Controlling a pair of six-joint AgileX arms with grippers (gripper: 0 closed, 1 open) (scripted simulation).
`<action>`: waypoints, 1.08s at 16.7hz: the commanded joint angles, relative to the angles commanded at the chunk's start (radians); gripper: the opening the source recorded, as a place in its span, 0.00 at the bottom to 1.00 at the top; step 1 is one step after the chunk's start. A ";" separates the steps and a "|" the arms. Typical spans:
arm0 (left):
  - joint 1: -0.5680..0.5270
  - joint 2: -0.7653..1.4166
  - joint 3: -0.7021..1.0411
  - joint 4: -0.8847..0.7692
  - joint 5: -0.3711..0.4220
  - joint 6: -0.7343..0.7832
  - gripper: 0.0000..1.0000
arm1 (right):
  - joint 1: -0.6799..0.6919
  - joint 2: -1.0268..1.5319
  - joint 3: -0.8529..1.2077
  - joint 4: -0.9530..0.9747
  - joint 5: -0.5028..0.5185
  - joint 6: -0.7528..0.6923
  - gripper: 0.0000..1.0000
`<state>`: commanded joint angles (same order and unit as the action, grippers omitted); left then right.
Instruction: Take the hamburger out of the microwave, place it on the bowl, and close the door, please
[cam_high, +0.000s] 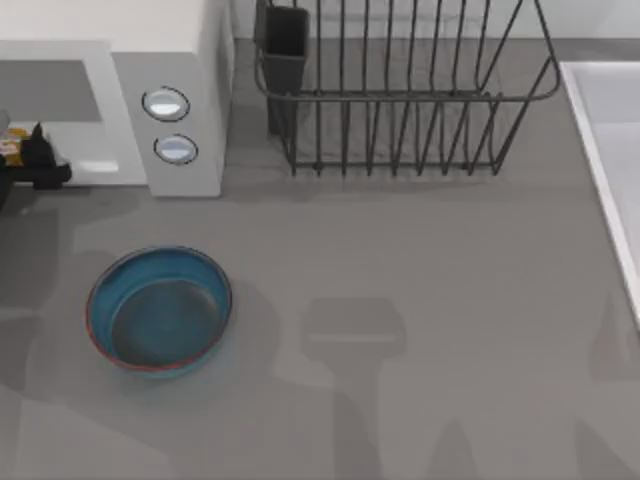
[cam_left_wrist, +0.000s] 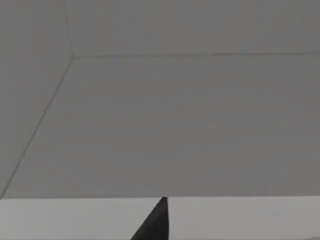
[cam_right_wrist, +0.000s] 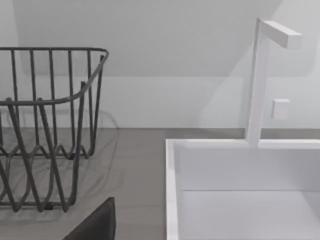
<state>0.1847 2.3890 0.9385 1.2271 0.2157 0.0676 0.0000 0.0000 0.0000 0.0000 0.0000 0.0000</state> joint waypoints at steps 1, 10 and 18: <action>0.007 -0.025 -0.070 0.043 0.007 0.002 0.00 | 0.000 0.000 0.000 0.000 0.000 0.000 1.00; 0.033 -0.119 -0.291 0.199 0.031 0.008 0.00 | 0.000 0.000 0.000 0.000 0.000 0.000 1.00; 0.027 -0.299 -0.285 0.014 0.026 0.010 0.00 | 0.000 0.000 0.000 0.000 0.000 0.000 1.00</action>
<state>0.2122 2.0897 0.6532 1.2409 0.2422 0.0774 0.0000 0.0000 0.0000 0.0000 0.0000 0.0000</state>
